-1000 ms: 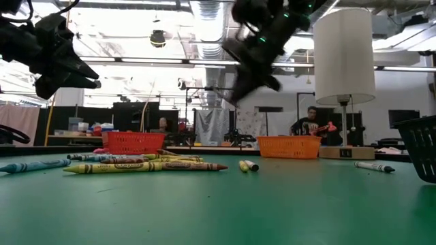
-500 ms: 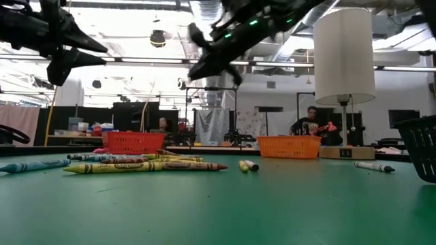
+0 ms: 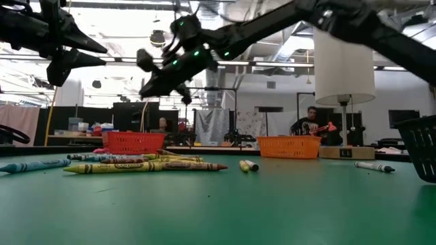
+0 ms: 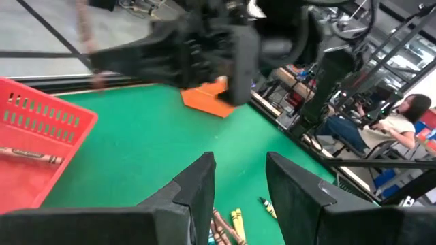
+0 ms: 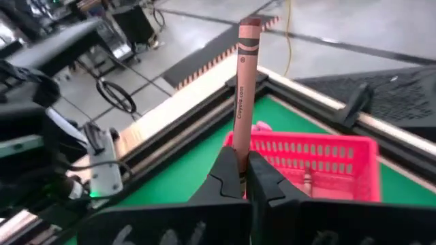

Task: Sort crayons
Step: Put the brown crayon into the red bin

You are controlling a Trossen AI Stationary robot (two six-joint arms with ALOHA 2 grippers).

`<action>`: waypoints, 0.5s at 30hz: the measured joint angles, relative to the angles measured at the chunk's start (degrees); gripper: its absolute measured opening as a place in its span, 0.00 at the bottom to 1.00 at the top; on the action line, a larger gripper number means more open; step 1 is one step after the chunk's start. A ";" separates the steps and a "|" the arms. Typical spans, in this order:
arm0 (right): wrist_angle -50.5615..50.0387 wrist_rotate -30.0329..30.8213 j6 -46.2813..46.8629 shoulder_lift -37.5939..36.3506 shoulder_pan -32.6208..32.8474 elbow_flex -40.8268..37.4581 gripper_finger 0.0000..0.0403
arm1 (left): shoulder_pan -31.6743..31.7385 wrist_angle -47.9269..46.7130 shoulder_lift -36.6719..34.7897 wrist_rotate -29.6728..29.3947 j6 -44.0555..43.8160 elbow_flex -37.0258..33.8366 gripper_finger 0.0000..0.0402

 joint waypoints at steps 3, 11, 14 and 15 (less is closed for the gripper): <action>-5.56 -0.88 -0.99 5.74 -0.59 8.64 0.00 | 0.00 -0.01 0.00 0.00 0.00 0.00 0.30; -14.00 -1.18 -5.51 9.33 -1.34 12.17 0.00 | 0.00 -0.02 0.00 0.04 0.04 0.00 0.30; -15.46 0.65 -8.20 9.14 -1.29 12.22 0.00 | 0.00 -0.07 0.00 0.04 0.26 0.00 0.30; -15.43 0.85 -8.45 9.14 -1.29 12.22 0.00 | 0.00 -0.07 0.00 0.04 0.27 0.00 0.30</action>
